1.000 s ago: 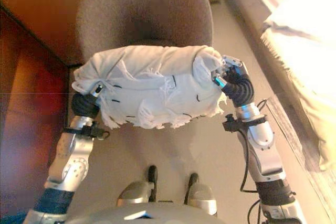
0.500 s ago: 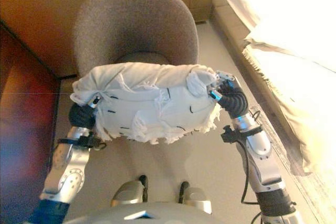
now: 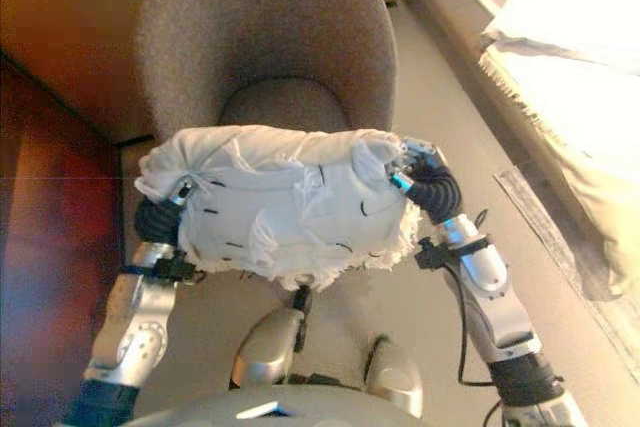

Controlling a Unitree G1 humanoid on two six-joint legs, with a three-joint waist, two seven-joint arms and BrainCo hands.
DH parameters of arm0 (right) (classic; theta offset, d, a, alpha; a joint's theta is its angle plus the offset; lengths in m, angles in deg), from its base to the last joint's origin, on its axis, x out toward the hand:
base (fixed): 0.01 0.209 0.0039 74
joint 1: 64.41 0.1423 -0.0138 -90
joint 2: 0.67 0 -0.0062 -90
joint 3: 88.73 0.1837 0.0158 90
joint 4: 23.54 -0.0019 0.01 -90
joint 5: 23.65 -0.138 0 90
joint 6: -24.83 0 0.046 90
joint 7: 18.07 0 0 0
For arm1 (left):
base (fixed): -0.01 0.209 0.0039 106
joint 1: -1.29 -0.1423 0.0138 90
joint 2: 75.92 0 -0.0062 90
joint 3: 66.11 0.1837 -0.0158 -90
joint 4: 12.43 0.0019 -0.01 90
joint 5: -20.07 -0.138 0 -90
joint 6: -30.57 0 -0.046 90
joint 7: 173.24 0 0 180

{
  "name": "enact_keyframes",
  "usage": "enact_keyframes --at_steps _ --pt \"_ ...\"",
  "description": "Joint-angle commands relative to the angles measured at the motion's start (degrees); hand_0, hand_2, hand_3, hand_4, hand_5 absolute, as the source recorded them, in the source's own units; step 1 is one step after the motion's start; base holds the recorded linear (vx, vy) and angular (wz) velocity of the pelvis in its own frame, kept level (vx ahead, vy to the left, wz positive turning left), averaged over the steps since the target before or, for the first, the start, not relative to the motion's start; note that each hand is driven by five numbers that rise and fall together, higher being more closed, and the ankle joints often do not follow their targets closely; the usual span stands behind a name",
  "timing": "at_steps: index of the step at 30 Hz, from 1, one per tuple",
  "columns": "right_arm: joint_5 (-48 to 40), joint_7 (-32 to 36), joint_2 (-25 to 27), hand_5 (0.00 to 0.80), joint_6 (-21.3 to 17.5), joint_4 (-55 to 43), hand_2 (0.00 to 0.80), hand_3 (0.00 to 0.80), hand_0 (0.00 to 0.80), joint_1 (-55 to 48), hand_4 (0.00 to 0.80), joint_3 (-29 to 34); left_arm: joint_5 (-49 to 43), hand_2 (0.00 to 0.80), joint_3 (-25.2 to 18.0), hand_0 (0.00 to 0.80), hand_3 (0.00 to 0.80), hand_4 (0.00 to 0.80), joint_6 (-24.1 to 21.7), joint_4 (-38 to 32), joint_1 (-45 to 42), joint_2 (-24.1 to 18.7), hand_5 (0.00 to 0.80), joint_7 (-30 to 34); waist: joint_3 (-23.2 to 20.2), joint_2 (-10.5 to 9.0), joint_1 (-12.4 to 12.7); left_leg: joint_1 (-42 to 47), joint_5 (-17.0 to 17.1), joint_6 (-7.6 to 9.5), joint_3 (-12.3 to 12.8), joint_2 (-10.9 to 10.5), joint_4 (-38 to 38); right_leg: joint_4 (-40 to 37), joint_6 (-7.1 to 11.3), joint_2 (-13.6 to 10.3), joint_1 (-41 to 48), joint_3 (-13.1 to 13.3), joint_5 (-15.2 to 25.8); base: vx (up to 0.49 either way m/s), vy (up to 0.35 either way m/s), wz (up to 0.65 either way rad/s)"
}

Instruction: Pick up the cushion and take it to the sofa

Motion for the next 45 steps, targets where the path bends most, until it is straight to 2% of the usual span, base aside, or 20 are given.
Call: enact_keyframes --at_steps 1,2,4,5,6,7,8,9,10,11,13,15,17,19,26,34,39,41,43,45 --pt "-2.59 3.36 1.28 0.8 -4.15 -7.34 0.8 0.8 0.8 1.54 0.8 -0.47 2.19 0.8 0.86 0.8 0.8 0.8 -7.47 -9.36 1.83 2.71 0.8 1.93 -6.23 0.77 -0.16 -8.61 21.82 -6.18 -10.19 5.95 -20.28 -16.03 0.45 1.91 16.51 -0.44 2.86 0.41 0.329 0.44" --pt "-3.31 3.42 1.74 0.8 -4.28 -7.23 0.8 0.8 0.8 1.71 0.8 -0.29 2.19 0.8 0.76 0.8 0.8 0.8 -7.4 -9.19 2.16 2.45 0.8 1.71 -6.51 0.35 -0.33 -7.89 19.95 -5.91 -8.45 5.99 -19.85 -15.59 2.04 -0.15 17.28 -1.28 4.46 0.352 0.315 0.27" --pt "-3.73 3.44 1.23 0.8 -4.45 -6.79 0.8 0.8 0.8 1.39 0.8 -0.12 2.52 0.8 0.87 0.8 0.8 0.8 -6.85 -8.62 3.02 2.05 0.8 0.96 -7.53 -0.48 -0.63 -6.17 19.62 -5.17 -5.53 5.03 -18.57 -14.01 5.14 -3.65 18.98 -2.19 9.36 0.585 0.461 0.19" --pt "-4.84 3.48 1.0 0.8 -3.89 -6.83 0.8 0.8 0.8 1.16 0.8 0.53 2.25 0.8 0.53 0.8 0.8 0.8 -6.06 -8.75 3.18 2.07 0.8 0.96 -8.41 -1.39 -0.41 -5.55 17.82 -3.48 -5.06 3.16 -16.85 -12.39 6.69 -5.86 19.97 -1.92 14.95 0.586 0.406 0.09" --pt "-5.09 3.48 0.85 0.8 -3.71 -6.98 0.8 0.8 0.8 0.96 0.8 0.93 1.91 0.8 0.39 0.8 0.8 0.8 -5.69 -8.87 3.21 2.12 0.8 1.02 -8.83 -1.89 -0.33 -5.53 17.15 -2.86 -4.31 2.41 -16.01 -12.13 7.13 -6.76 20.5 -2.11 16.86 0.532 0.342 -0.12" --pt "-4.83 3.26 0.17 0.8 -3.51 -7.64 0.8 0.8 0.8 0.08 0.8 1.77 1.15 0.8 0.2 0.8 0.8 0.8 -4.78 -9.17 3.19 2.24 0.8 1.6 -10.12 -2.65 -0.13 -5.56 16.03 -1.55 -2.89 1.12 -14.6 -11.43 7.75 -7.96 21.48 -2.43 21.43 0.486 0.284 -0.17" --pt "-4.28 3.28 -0.75 0.8 -3.79 -8.22 0.8 0.8 0.8 -0.96 0.8 2.18 0.65 0.8 0.44 0.8 0.8 0.8 -4.34 -9.31 3.0 2.0 0.8 1.94 -11.12 -3.17 -0.29 -5.27 14.94 -0.15 -2.52 -0.47 -13.83 -9.37 8.0 -8.31 20.73 -1.53 26.8 0.564 0.296 -0.19" --pt "-3.73 3.15 -1.29 0.8 -3.78 -8.76 0.8 0.8 0.8 -1.64 0.8 2.4 0.55 0.8 0.5 0.8 0.8 0.8 -3.85 -9.34 2.99 1.66 0.8 2.13 -11.69 -3.19 -0.91 -4.52 14.15 0.67 -2.16 -1.25 -13.57 -7.51 7.89 -7.33 19.07 -0.17 28.98 0.541 0.272 -0.07" --pt "-3.13 2.61 -1.78 0.8 -3.87 -8.8 0.8 0.8 0.8 -2.11 0.8 2.25 0.93 0.8 0.58 0.8 0.8 0.8 -3.27 -8.81 3.49 1.31 0.8 2.48 -12.36 -2.53 -1.6 -3.58 13.53 1.42 -2.32 -1.27 -13.63 -7.26 7.33 -4.55 16.12 1.36 29.98 0.504 0.22 0.07" --pt "-3.27 2.56 -1.94 0.8 -3.85 -8.77 0.8 0.8 0.8 -2.52 0.8 2.45 1.53 0.8 0.72 0.8 0.8 0.8 -2.93 -8.45 3.91 1.03 0.8 2.77 -12.27 -3.34 -2.42 -2.57 12.91 1.72 -2.89 -2.92 -13.98 -6.89 7.07 -4.29 15.18 1.1 28.33 0.485 0.198 0.34" --pt "-2.38 2.31 -2.86 0.8 -3.55 -8.71 0.8 0.8 0.8 -2.84 0.8 2.58 1.37 0.8 0.66 0.8 0.8 0.8 -2.65 -7.77 4.49 0.81 0.8 3.76 -12.52 -3.8 -3.2 -0.89 12.41 2.2 -2.59 -4.53 -14.54 -11.82 6.71 -3.85 11.74 -2.13 27.57 0.435 0.123 0.41" --pt "-2.12 1.51 -3.49 0.8 -2.78 -8.25 0.8 0.8 0.8 -1.85 0.8 2.39 0.94 0.8 0.45 0.8 0.8 0.8 -1.84 -7.78 4.52 1.06 0.8 3.44 -12.24 -3.53 -3.96 1.42 11.61 2.14 -2.65 -5.14 -15.39 -16.21 6.16 -4.17 8.19 -5.0 26.07 0.358 0.052 0.07" --pt "-2.08 0.56 -3.41 0.8 -3.7 -7.64 0.8 0.8 0.8 -2.0 0.8 2.23 0.58 0.8 0.73 0.8 0.8 0.8 -1.22 -7.34 4.37 1.04 0.8 3.99 -11.56 -2.93 -5.15 4.16 10.84 1.99 -3.82 -5.31 -16.29 -19.46 5.07 -2.62 4.44 -7.0 24.17 0.305 0.019 0.18" --pt "-2.6 -0.44 -2.64 0.8 -4.27 -6.89 0.8 0.8 0.8 -1.47 0.8 2.45 0.3 0.8 1.07 0.8 0.8 0.8 -1.12 -6.8 4.13 0.89 0.8 4.71 -10.8 -2.64 -6.4 7.07 9.53 1.57 -4.67 -5.46 -16.85 -23.5 4.6 -2.29 1.39 -8.31 24.92 0.285 -0.018 0.51" --pt "-3.57 -3.36 -1.81 0.8 -1.24 -3.64 0.8 0.8 0.8 1.57 0.8 2.38 -1.03 0.8 1.81 0.8 0.8 0.8 2.22 -5.28 4.6 1.22 0.8 2.86 -11.49 -2.53 -7.99 11.76 5.95 0.66 -6.92 -4.91 -17.78 -32.87 4.61 -1.48 2.43 -5.77 24.36 0.228 -0.054 0.52" --pt "-3.87 -3.41 -4.42 0.8 3.35 0.64 0.8 0.8 0.8 2.16 0.8 -1.72 -5.0 0.8 3.87 0.8 0.8 0.8 5.32 -1.18 5.62 2.33 0.8 -1.05 -12.8 -2.62 -8.53 13.08 4.03 -0.16 -6.35 -3.39 -17.14 -37.51 3.71 -0.92 5.02 -4.9 24.7 0.162 -0.129 0.07" --pt "-3.17 -4.29 -5.58 0.8 5.68 6.45 0.8 0.8 0.8 6.45 0.8 -6.43 -5.5 0.8 5.88 0.8 0.8 0.8 5.38 3.97 9.06 3.48 0.8 -4.88 -11.52 -2.77 -7.92 10.24 4.73 -1.31 -8.22 -4.48 -7.35 -38.31 1.92 0.01 5.88 -4.74 24.67 0.087 -0.131 0.1" --pt "-2.91 -5.33 -5.98 0.8 6.22 7.64 0.8 0.8 0.8 7.14 0.8 -7.44 -5.28 0.8 6.64 0.8 0.8 0.8 5.8 5.29 9.63 4.27 0.8 -5.55 -10.74 -2.66 -7.62 8.43 5.66 -1.69 -7.78 -4.7 -5.37 -38.08 1.45 0.39 6.32 -4.88 24.5 0.058 -0.054 0.12" --pt "-2.57 -6.8 -6.74 0.8 6.52 9.95 0.8 0.8 0.8 8.65 0.8 -8.11 -5.62 0.8 7.62 0.8 0.8 0.8 5.97 7.98 11.09 5.11 0.8 -5.43 -10.23 -2.45 -7.72 8.35 5.04 -1.59 -6.41 -3.97 -8.16 -37.5 1.63 0.24 6.19 -5.73 24.19 0.064 0.036 0.21" --pt "-3.25 -7.5 -7.27 0.8 7.74 11.84 0.8 0.8 0.8 9.58 0.8 -8.25 -6.32 0.8 8.48 0.8 0.8 0.8 6.13 10.37 12.53 5.69 0.8 -6.5 -10.62 -2.21 -8.28 9.84 4.41 -1.12 -7.0 -3.77 -11.3 -37.4 1.72 0.07 5.78 -5.6 24.27 0.111 0.096 0.13"
